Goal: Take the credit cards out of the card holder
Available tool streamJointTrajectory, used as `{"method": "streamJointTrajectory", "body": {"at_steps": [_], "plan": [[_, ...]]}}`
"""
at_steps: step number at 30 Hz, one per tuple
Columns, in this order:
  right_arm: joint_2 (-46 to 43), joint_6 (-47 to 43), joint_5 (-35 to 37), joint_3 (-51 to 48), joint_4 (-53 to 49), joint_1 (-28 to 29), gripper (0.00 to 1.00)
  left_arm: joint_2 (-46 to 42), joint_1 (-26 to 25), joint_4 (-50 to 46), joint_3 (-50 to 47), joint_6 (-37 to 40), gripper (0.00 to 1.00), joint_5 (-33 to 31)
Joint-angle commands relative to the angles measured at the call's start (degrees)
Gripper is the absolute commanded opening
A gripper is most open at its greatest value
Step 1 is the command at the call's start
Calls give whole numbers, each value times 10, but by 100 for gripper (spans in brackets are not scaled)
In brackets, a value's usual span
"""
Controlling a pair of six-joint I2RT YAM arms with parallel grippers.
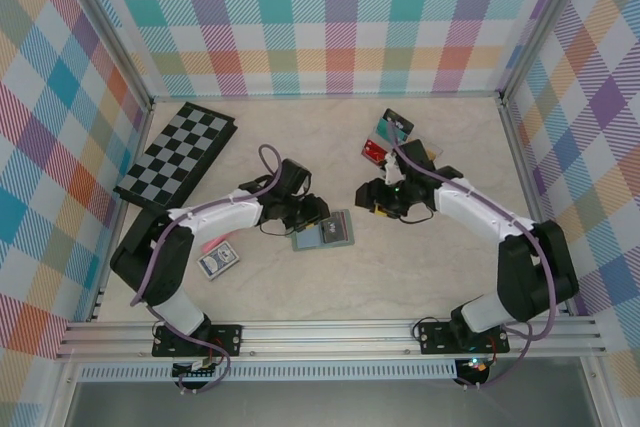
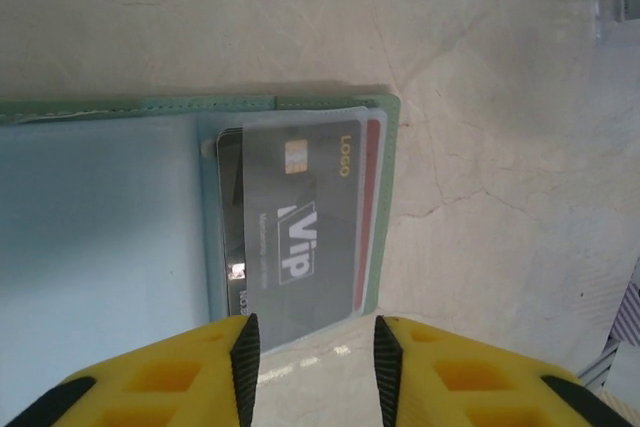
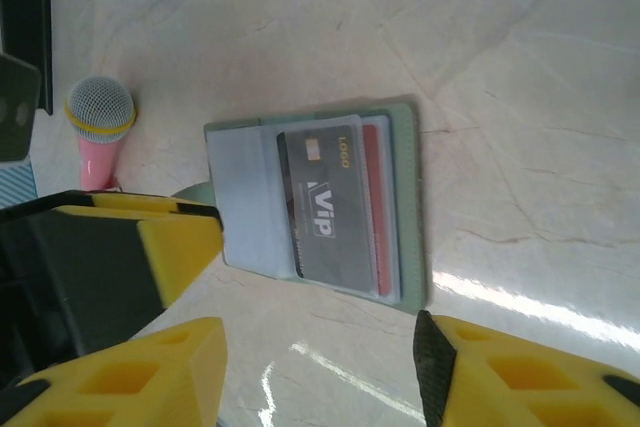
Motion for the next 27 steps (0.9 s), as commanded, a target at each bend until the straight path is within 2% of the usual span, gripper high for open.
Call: {"method": "streamJointTrajectory", "body": {"at_steps": [1, 8, 16, 27], "plan": [[41, 37, 3, -3, 51, 23, 48, 10, -8, 28, -10, -20, 33, -25], [106, 43, 11, 24, 57, 46, 37, 29, -8, 28, -16, -12, 28, -31], [152, 36, 14, 49, 49, 57, 29, 51, -4, 40, -17, -10, 25, -17], [202, 21, 7, 89, 25, 65, 27, 66, 8, 48, -18, -2, 23, 2]]}}
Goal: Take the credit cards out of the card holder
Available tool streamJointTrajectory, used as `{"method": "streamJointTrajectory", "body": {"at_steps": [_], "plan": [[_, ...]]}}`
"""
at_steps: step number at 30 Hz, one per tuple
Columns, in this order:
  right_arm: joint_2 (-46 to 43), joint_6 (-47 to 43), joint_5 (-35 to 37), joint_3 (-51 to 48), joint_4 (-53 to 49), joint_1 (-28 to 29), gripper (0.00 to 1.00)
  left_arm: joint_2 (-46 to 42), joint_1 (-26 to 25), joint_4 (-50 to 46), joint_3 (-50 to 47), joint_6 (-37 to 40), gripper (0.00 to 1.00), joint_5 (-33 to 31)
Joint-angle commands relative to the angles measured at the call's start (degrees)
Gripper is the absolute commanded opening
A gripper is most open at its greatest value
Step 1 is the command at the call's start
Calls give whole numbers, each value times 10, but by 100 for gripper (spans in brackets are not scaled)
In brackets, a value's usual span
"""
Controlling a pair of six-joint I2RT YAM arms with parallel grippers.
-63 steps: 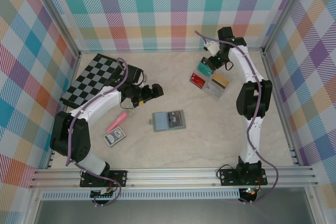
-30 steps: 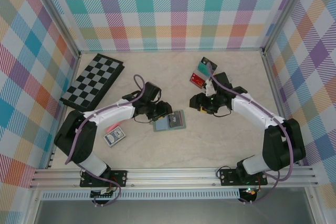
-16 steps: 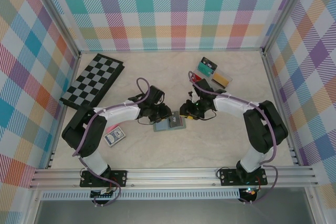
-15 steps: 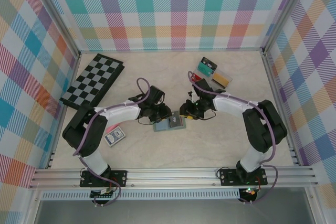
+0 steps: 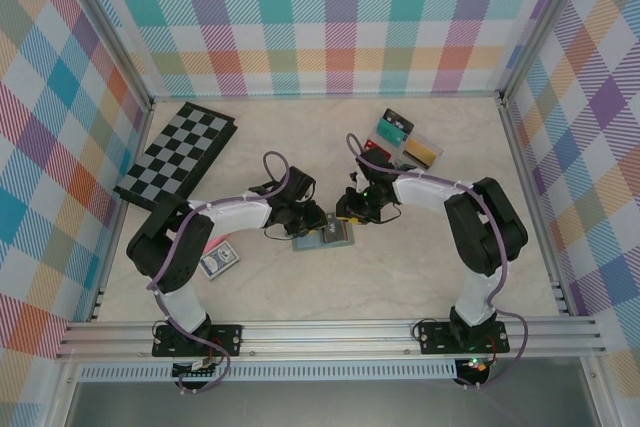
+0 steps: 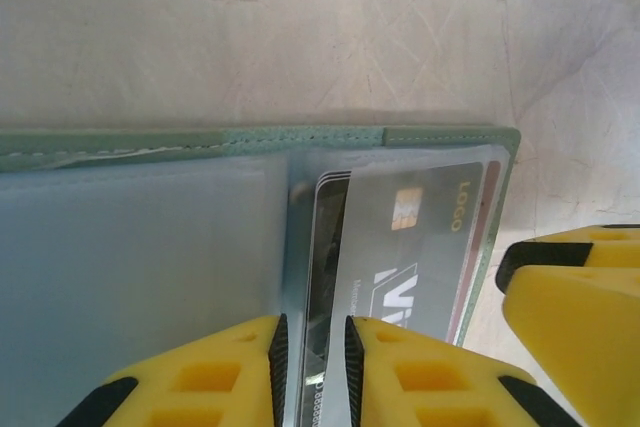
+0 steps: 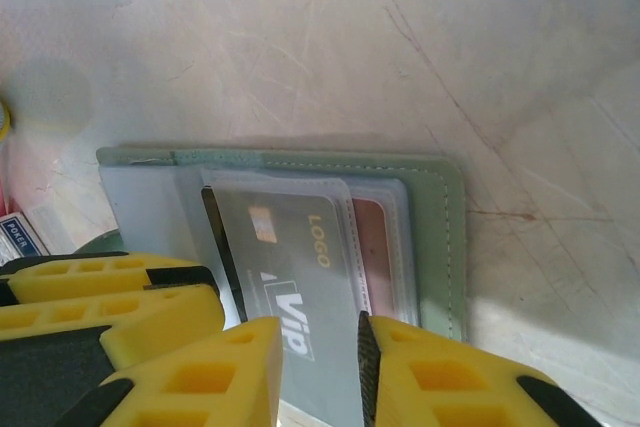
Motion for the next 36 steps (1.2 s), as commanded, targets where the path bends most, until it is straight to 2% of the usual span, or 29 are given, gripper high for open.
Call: {"method": "streamJointTrajectory", "body": {"at_steps": [1, 11, 19, 24, 28, 31, 36], "plan": [[16, -14, -9, 23, -17, 5, 27, 11, 6, 14, -7, 10, 22, 18], [37, -19, -10, 27, -26, 7, 27, -1, 14, 37, -42, 1, 21, 13], [47, -22, -13, 29, -30, 10, 18, -3, 17, 47, -48, 2, 20, 19], [19, -26, 13, 25, -38, 13, 17, -3, 19, 51, -49, 3, 19, 28], [-24, -31, 51, 20, -50, 13, 21, -7, 21, 53, -49, 5, 19, 31], [-34, -40, 40, 17, -46, 13, 31, -11, 21, 71, -53, 5, 19, 42], [-9, -46, 14, 24, -47, 17, 32, -13, 24, 98, -62, 3, 20, 57]]}}
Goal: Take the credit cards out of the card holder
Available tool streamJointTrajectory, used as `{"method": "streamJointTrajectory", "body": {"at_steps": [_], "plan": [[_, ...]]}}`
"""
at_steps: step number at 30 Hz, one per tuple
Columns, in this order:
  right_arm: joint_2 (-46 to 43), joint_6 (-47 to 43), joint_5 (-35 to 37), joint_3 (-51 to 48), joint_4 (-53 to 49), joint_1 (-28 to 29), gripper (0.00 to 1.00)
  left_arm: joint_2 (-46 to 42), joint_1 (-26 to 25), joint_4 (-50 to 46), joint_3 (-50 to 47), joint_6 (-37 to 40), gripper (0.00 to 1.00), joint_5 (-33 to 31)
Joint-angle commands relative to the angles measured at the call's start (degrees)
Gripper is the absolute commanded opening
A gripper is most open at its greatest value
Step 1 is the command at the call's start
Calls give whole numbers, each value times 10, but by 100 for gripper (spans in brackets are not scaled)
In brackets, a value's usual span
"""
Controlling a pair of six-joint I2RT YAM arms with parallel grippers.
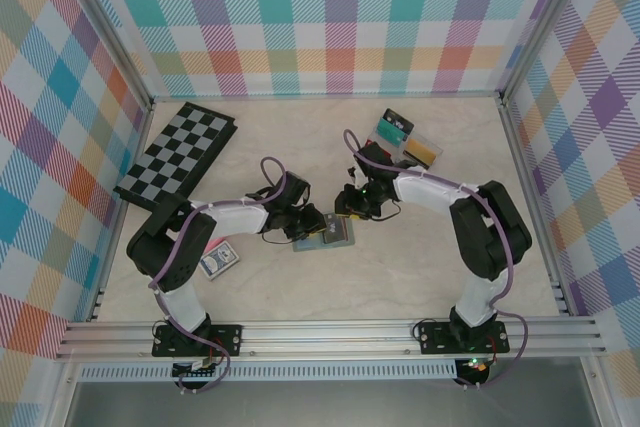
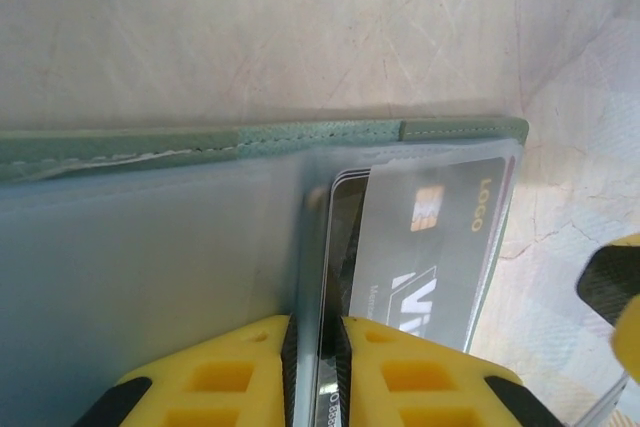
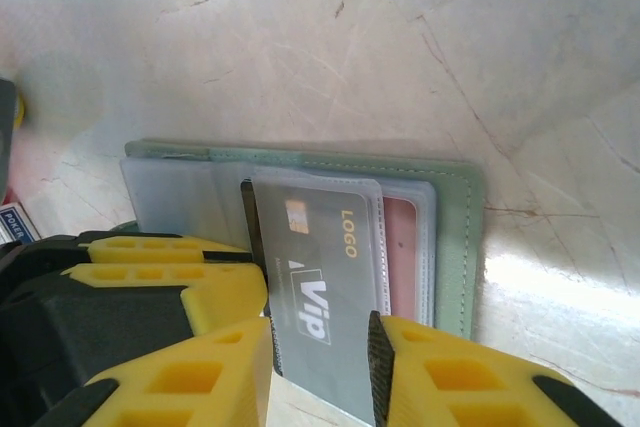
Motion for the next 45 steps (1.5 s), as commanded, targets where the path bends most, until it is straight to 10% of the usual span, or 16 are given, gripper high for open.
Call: {"method": "streamJointTrajectory", "body": {"at_steps": [1, 45], "plan": [[18, -15, -16, 7, -15, 10, 31, -14, 8, 21, -12, 2, 20, 17], [80, -7, 10, 31, -51, 15, 16, -33, 33, 55, -44, 13, 3, 44]]}}
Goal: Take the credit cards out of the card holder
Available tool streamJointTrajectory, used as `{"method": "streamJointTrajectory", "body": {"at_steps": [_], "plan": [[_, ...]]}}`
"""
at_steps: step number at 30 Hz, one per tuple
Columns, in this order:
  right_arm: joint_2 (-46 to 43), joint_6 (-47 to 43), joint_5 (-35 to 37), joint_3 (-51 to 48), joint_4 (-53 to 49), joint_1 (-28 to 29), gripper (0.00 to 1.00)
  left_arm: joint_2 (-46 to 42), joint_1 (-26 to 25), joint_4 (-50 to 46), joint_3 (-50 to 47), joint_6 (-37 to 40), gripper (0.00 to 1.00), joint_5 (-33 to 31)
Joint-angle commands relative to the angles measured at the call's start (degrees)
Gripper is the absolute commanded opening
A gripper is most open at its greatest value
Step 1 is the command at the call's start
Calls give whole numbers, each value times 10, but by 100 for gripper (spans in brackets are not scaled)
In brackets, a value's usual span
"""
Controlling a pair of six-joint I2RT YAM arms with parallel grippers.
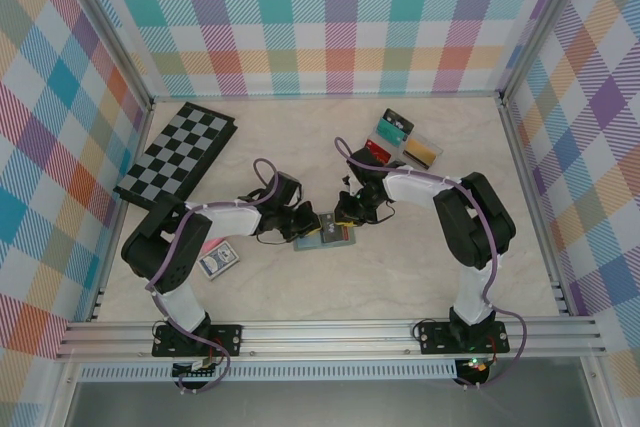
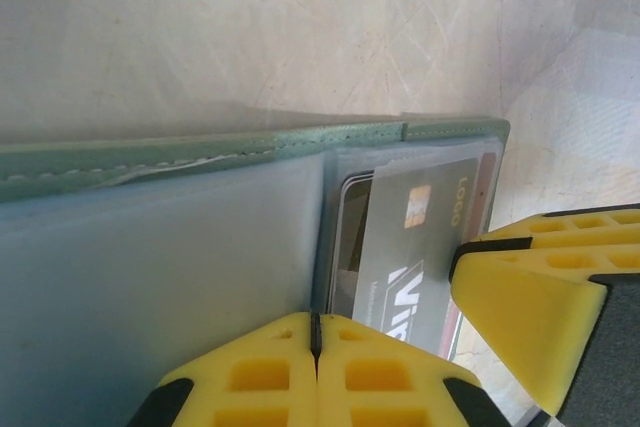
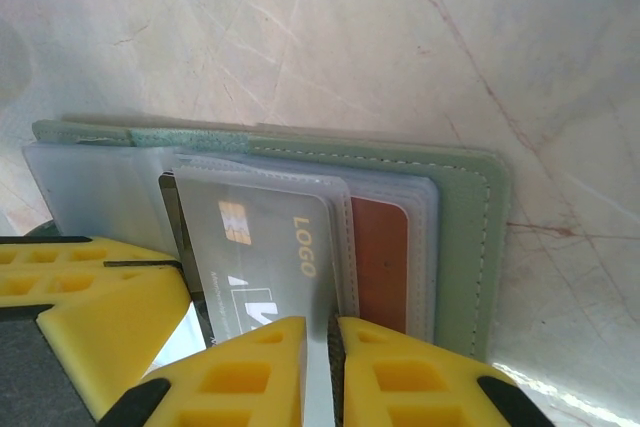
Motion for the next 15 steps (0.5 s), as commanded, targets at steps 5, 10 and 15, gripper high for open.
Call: {"method": "streamJointTrajectory", "body": {"at_steps": [5, 10, 15], "plan": [[6, 3, 3, 8, -15, 5, 16, -23, 12, 16, -16, 13, 1, 14], [-31, -3, -12, 13, -1, 5, 19, -35, 18, 37, -26, 7, 6, 22], [-77, 1, -5, -11, 33, 5, 28, -51, 27, 67, -38, -9, 14, 31]]}}
